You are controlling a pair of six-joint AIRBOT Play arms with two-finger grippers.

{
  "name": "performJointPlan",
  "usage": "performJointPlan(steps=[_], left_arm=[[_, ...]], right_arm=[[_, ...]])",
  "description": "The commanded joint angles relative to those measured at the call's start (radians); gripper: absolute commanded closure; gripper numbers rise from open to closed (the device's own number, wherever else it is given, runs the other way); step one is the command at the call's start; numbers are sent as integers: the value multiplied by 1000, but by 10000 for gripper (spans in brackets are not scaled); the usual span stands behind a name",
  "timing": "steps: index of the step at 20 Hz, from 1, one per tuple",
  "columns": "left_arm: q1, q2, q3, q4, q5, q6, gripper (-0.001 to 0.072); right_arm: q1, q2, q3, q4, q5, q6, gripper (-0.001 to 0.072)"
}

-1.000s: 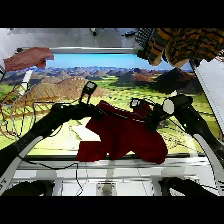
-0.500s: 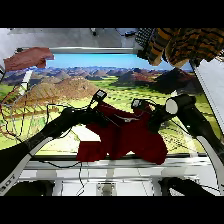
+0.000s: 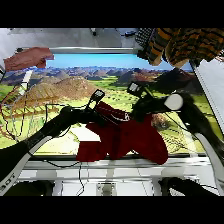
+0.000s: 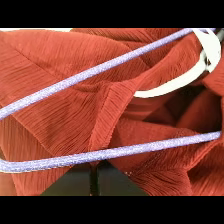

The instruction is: Fold the clothes and pants, and hang the long-sleeved shirts on hangers.

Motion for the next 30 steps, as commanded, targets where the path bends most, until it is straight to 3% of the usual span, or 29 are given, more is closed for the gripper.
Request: performJointPlan(steps=[1,4,7,13,22,27,30], left_arm=[[1,15,0,-2,61,37,676],[1,42,0,0,187,77,676],[1,53,0,-1,250,84,676],[1,53,0,-1,251,86,676],[1,53,0,0,251,86,676],[1,53,0,0,250,86,675],[1,53,0,0,251,86,676]], right_arm=[[0,-198,8,233,-106,-14,364],[0,-325,61,285,-114,61,363],[0,-376,119,272,-104,19,363],[0,-460,191,208,13,-100,363],[0,-460,219,370,84,-203,363],[70,-494,231,351,65,-256,363],[120,-520,231,359,-64,-222,395]])
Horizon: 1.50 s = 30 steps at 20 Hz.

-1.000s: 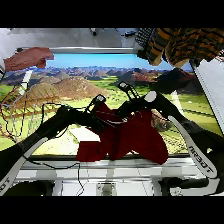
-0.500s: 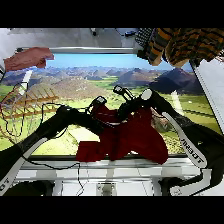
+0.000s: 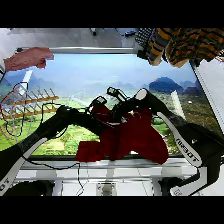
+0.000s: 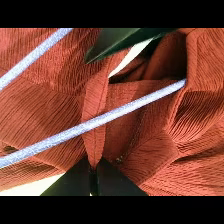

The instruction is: Fold the clothes and pants, and hang the long-sleeved shirts on hangers.

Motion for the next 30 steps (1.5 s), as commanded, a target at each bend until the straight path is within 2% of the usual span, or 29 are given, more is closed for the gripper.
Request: performJointPlan(steps=[1,2,4,8,12,17,20,22,24,30], left_arm=[[0,1,0,1,0,0,675],[0,1,0,1,0,0,676],[1,1,0,13,0,0,675],[49,1,0,52,-8,-68,676],[136,5,1,39,-136,-117,676],[223,6,76,-35,-238,-117,676],[229,6,152,-34,-233,-116,676],[229,6,189,-32,-201,-114,676],[229,9,211,11,-162,-113,676],[218,9,239,19,-170,-113,676]], right_arm=[[50,-20,9,10,-120,16,532],[55,-20,17,13,-123,18,664],[53,-16,33,-38,-100,48,669],[53,32,41,-269,-29,134,671],[53,104,41,-301,42,148,672],[84,155,40,-362,108,210,673],[143,154,20,-439,63,255,673],[151,154,14,-523,30,336,673],[138,154,14,-594,44,370,673],[217,159,15,-608,67,392,673]])
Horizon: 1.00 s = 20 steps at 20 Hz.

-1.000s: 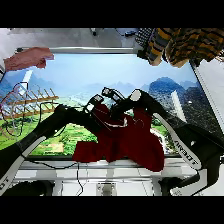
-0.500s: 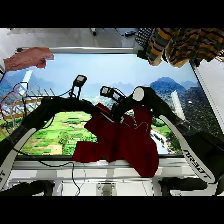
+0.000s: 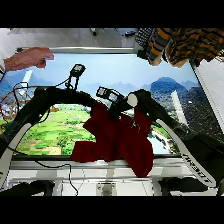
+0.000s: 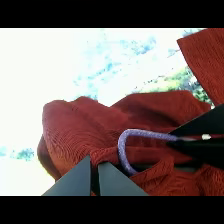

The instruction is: Fold the clothes and pants, and hang the long-sleeved shirts on hangers.

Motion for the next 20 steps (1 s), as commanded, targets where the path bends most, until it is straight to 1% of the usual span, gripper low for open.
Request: performJointPlan(steps=[1,4,6,9,13,14,16,18,20], left_arm=[[-7,-6,15,8,-102,0,675],[-6,-21,15,52,-92,-4,676],[-6,-34,15,97,-51,-4,675],[-12,-72,15,97,18,-4,675],[-60,-113,15,94,34,-19,676],[-77,-119,15,93,37,-41,675],[-113,-118,15,87,53,-71,675],[-144,-107,15,70,86,-71,675],[-156,-88,15,64,124,-71,675]], right_arm=[[70,3,0,-21,178,17,673],[131,3,0,-49,193,19,673],[137,6,0,-70,209,33,673],[134,22,4,-94,237,36,672],[131,53,6,-93,210,63,670],[127,60,6,-91,194,70,669],[121,64,6,-96,147,115,669],[109,64,5,-96,111,154,668],[83,64,5,-97,72,220,668]])
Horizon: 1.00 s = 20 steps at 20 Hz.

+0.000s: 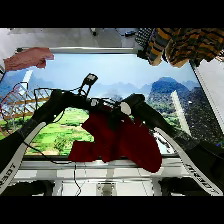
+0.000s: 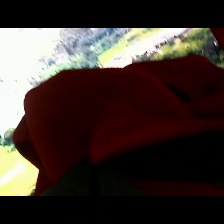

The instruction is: Fold the clothes and pants, and hang the long-sleeved shirts on hangers.

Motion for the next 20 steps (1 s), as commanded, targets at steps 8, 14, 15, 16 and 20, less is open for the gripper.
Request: performJointPlan(steps=[8,14,15,16,20], left_arm=[[-21,63,-1,-121,162,4,675],[-21,62,-1,-171,163,6,675],[-23,62,-1,-178,154,6,676],[-27,60,-1,-177,140,6,675],[-34,39,-1,-204,112,22,675]], right_arm=[[-153,44,13,154,-85,183,234],[-373,173,29,450,55,470,236],[-403,175,28,507,95,470,236],[-420,175,26,519,134,468,236],[-421,177,-8,467,280,465,272]])
